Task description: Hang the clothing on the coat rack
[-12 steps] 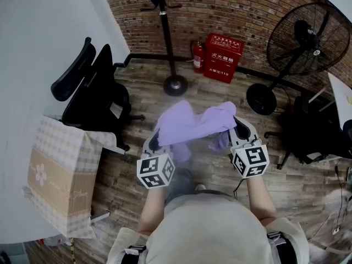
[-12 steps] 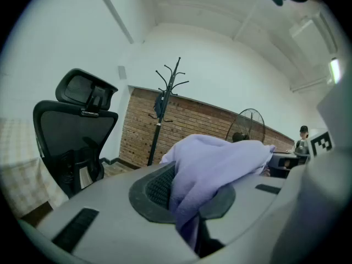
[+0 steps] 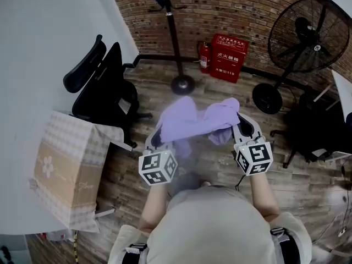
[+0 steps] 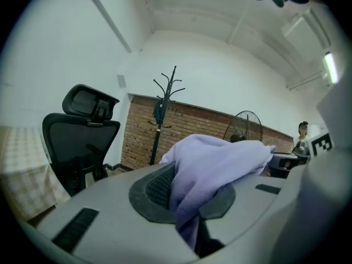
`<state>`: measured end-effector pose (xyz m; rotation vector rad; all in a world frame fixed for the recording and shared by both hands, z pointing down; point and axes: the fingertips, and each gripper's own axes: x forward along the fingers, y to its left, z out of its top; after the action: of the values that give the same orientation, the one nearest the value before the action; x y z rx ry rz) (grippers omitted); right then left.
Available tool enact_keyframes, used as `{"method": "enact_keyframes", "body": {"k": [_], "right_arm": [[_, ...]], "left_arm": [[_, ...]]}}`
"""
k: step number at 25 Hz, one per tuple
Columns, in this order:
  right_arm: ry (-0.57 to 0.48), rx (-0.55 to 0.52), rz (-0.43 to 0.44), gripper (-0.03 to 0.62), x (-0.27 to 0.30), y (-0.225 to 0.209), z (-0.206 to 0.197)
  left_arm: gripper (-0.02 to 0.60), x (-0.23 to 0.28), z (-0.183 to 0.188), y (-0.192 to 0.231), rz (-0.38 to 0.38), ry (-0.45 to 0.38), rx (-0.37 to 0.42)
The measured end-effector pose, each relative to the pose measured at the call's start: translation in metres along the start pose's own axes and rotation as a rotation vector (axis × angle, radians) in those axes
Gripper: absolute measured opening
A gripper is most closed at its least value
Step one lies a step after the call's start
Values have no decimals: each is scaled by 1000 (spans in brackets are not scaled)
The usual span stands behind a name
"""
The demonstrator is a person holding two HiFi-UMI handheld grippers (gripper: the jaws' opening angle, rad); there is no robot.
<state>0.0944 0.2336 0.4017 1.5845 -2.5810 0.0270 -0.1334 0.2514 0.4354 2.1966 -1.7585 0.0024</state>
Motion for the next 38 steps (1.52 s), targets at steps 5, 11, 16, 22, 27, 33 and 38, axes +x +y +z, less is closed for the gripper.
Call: {"method": "enact_keyframes", "body": {"k": [5, 11, 16, 22, 27, 33, 38], "right_arm": [[1, -19, 5, 23, -12, -4, 0], [-13, -24, 25, 23, -22, -4, 4], [-29, -36, 18, 23, -27, -7, 9], [-39, -26, 15, 23, -21, -9, 12], [-51, -20, 12, 23, -9, -16, 15], [-51, -33, 2, 23, 23, -30, 17], [-56, -48, -6, 23, 62, -46, 23]], "left_arm": [[35, -6, -2, -10, -4, -13, -2], [35, -12, -3, -17, -6, -19, -4], [35, -16, -1, -23, -1, -27, 5], [35, -15, 5, -22, -1, -40, 5], [35, -4, 15, -21, 1, -58, 3], [35, 29, 24, -11, -4, -64, -2], [35, 71, 35, 0, -15, -74, -18]]}}
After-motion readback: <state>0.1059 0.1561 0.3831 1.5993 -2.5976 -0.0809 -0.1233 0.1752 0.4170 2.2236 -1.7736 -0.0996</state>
